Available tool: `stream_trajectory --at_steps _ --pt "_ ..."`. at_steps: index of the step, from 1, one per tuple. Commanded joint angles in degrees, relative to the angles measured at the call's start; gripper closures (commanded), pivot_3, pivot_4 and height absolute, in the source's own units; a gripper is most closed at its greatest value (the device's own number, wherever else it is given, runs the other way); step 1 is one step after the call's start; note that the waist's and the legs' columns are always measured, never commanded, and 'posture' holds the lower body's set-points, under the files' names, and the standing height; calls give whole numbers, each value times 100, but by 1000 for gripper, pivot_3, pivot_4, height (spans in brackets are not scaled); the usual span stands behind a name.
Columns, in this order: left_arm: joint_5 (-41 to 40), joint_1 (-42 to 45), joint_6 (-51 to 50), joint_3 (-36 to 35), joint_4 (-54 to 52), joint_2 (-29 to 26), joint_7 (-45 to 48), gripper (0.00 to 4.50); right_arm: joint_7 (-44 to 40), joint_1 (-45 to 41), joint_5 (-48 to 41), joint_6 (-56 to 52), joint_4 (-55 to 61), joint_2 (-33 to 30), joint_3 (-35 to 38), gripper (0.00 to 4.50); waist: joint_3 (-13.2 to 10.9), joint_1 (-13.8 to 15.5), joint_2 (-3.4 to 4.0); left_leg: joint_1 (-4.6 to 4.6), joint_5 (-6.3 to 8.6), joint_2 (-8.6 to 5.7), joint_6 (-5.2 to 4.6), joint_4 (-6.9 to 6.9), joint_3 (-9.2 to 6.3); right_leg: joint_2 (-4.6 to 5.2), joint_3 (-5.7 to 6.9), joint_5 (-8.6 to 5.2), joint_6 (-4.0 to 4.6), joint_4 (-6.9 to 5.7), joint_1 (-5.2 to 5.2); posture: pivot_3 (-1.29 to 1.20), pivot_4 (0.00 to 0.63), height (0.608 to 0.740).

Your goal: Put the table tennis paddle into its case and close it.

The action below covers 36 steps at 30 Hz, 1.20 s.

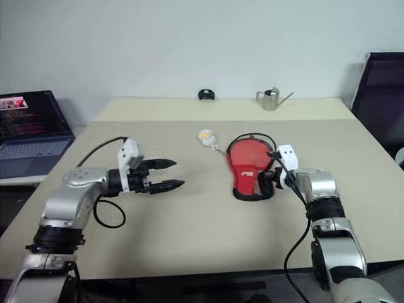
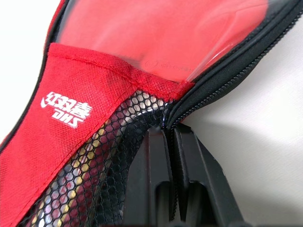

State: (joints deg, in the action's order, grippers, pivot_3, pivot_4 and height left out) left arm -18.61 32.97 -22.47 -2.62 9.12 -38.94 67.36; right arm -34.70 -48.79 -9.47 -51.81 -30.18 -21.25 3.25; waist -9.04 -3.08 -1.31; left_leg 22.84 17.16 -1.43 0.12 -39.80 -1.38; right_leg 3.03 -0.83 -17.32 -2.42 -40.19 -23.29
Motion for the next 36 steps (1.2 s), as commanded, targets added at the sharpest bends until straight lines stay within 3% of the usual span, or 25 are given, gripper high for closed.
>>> stream_trajectory --at_steps 1,23,36 --pt "-240 6 -122 -22 -370 -159 209 418 -26 124 -352 -867 1016 33 -35 4478 -1 -2 2 2 0 0 0 1 0 0 0 0 0 7 0 0 150 740" --pt "-686 -471 -526 389 -1185 -756 1362 418 403 1814 -1498 -3601 4771 15 144 4478 -10 31 14 9 4 -3 -6 19 -1 0 1 0 0 28 -1 0 150 740" --pt "-828 -678 -414 610 -1571 -846 1734 418 235 2601 -2212 -4069 5687 -886 196 4478 -11 131 13 8 9 -3 -16 19 -3 0 7 -1 0 40 6 0 150 740"
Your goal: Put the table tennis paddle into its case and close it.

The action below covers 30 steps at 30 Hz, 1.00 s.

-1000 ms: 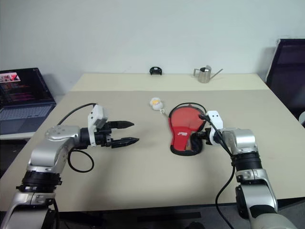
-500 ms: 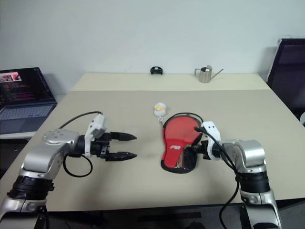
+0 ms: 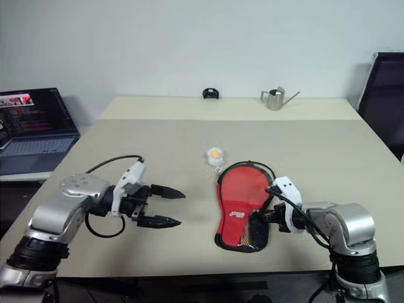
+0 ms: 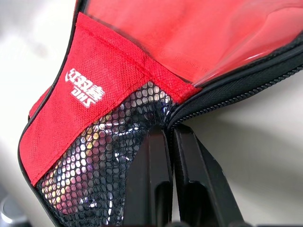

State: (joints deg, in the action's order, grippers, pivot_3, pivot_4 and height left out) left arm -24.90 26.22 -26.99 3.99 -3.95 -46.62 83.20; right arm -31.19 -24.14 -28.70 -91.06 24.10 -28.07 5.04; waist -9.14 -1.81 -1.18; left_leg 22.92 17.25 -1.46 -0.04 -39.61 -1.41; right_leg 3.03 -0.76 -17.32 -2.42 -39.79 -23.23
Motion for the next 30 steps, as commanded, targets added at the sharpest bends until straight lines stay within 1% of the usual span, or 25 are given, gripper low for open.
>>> stream_trajectory --at_steps 1,7,12,14,16,19,27,28,29,30 --pt "-216 -10 47 -47 -279 -83 169 418 -119 178 -342 -143 291 -274 21 4478 0 6 0 0 1 0 -1 0 0 0 0 0 0 2 2 0 150 740" --pt "-312 -80 96 25 -465 -172 299 418 -203 381 -573 -116 422 -800 -17 4478 0 21 0 1 2 0 -4 0 -3 0 5 0 0 11 7 0 150 740" --pt "-317 -47 98 74 -519 -151 269 418 -350 337 -497 353 116 -1370 -252 4478 0 23 -1 1 5 -1 -8 -1 -3 1 6 0 0 18 11 0 150 740" --pt "-318 -30 104 90 -530 -135 248 418 -385 300 -477 510 -21 -1485 -330 4478 -1 24 -1 1 5 -1 -9 -1 -3 1 6 0 0 20 13 0 150 740" --pt "-321 -16 112 95 -518 -128 233 418 -395 264 -493 585 -94 -1513 -372 4478 -1 23 -2 1 5 -1 -9 -2 -3 0 6 0 0 21 14 0 150 740" --pt "-306 -18 118 89 -501 -129 200 418 -368 221 -594 510 -65 -1395 -375 4478 -1 23 -2 1 5 -1 -10 -4 -3 0 6 0 -1 19 15 0 150 740" --pt "-294 -25 126 75 -500 -115 109 418 -35 270 -557 439 -109 -1128 -225 4478 -1 5 -2 -1 5 0 -10 -4 -3 0 4 0 -1 16 15 0 150 740" --pt "-293 -31 126 65 -508 -118 93 418 0 278 -553 426 -115 -1117 -179 3985 -1 1 -2 -2 5 0 -9 -4 -2 0 3 0 -1 15 15 0 150 740" --pt "-292 -44 130 56 -520 -124 84 418 51 278 -544 408 -114 -1089 -110 3773 -1 2 -2 -2 5 0 -10 -4 -2 0 4 0 -1 14 15 0 150 740" --pt "-298 -60 128 44 -538 -129 71 418 80 253 -568 372 -104 -1039 -3 3421 -1 5 -2 -2 5 0 -9 -4 -3 0 4 0 -1 13 14 0 150 740"
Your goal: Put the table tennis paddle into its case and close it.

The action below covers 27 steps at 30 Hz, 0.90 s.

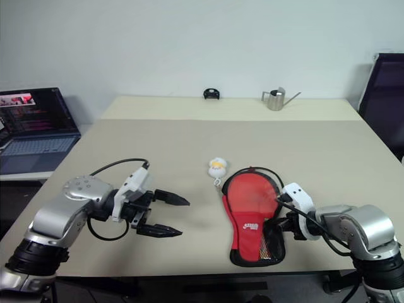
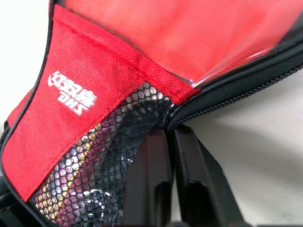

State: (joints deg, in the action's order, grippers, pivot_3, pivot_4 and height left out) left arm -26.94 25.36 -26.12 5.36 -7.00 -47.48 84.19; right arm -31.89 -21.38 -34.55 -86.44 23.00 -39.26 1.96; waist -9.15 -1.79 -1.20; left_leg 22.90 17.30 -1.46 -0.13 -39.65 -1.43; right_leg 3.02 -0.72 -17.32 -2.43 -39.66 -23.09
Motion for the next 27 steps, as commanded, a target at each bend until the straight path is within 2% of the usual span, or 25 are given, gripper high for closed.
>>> stream_trajectory --at_steps 1,5,8,14,20,27 --pt "-95 10 41 -99 -247 -41 -46 418 208 -66 -1 -148 14 174 450 3068 0 4 0 0 0 0 0 0 0 0 0 0 0 0 0 0 150 740" --pt "-111 -73 37 -138 -302 -48 -126 418 350 -223 -125 -529 204 504 1014 1662 -1 1 2 1 0 0 0 0 0 0 -1 0 0 -3 -1 0 150 740" --pt "-121 -127 39 -154 -335 -55 -160 418 414 -76 -305 -606 372 511 1268 619 -1 13 2 2 0 0 0 1 0 0 -1 0 0 -3 -3 0 150 740" --pt "-144 -133 32 -151 -351 -36 -186 418 505 86 -778 -606 591 451 1598 619 -1 13 2 2 0 0 0 0 1 0 -2 0 0 -3 -2 0 150 740" --pt "-143 -36 52 -192 -271 58 -337 418 438 -176 -1242 -606 756 550 1756 619 -2 1 3 1 0 0 0 0 2 0 -2 0 0 -5 -3 0 150 740" --pt "-57 94 63 -479 -14 236 -937 418 514 -495 -1044 42 761 582 1204 619 -2 9 2 1 0 0 0 0 1 0 -1 0 0 -5 -3 0 150 740"
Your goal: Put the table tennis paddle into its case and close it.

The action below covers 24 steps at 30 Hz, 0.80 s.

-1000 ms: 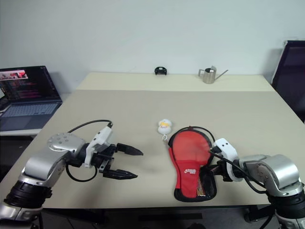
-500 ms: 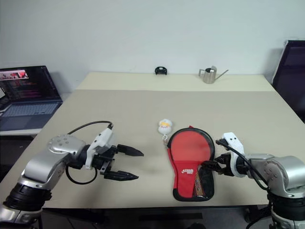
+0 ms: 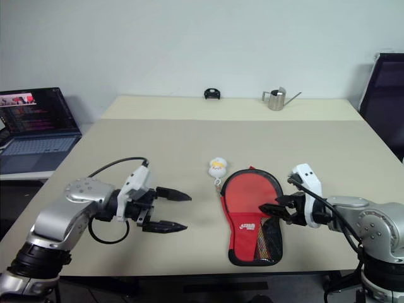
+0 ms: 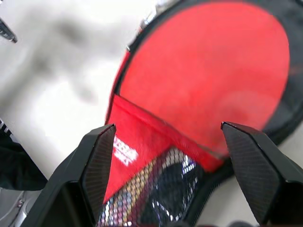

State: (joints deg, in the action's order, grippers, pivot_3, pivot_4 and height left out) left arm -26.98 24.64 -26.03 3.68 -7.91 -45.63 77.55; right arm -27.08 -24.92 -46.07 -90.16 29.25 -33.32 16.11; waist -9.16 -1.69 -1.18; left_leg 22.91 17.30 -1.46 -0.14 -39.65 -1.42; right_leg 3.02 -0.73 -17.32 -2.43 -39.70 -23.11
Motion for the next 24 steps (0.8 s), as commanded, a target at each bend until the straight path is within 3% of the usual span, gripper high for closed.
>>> stream_trajectory --at_steps 1,6,15,18,24 --pt "-13 207 79 -365 153 68 -391 418 28 -157 174 605 122 -7 -355 619 0 0 0 0 0 0 0 0 0 0 -1 0 0 -1 0 0 150 740" --pt "203 304 324 -615 453 25 -845 418 -27 -61 561 1582 136 56 -1077 619 0 -6 0 0 0 0 0 0 0 0 -1 0 0 -1 -3 0 150 740" --pt "538 382 671 -725 868 95 -1426 418 -118 -246 1164 2675 -505 62 -1523 619 0 1 -1 0 -1 0 1 -1 0 0 -1 0 0 -1 -4 0 150 740" --pt "728 584 805 -626 1130 243 -1660 418 -129 -396 1472 3093 -858 164 -1805 33 0 1 -1 -1 -1 0 2 -4 1 0 0 0 0 -7 -5 0 150 740" --pt "938 993 845 -539 1585 594 -1986 418 -507 -472 1883 3670 -1303 215 -2365 33 0 0 -1 1 -1 0 2 -7 2 0 -1 0 0 -9 -7 0 150 740"
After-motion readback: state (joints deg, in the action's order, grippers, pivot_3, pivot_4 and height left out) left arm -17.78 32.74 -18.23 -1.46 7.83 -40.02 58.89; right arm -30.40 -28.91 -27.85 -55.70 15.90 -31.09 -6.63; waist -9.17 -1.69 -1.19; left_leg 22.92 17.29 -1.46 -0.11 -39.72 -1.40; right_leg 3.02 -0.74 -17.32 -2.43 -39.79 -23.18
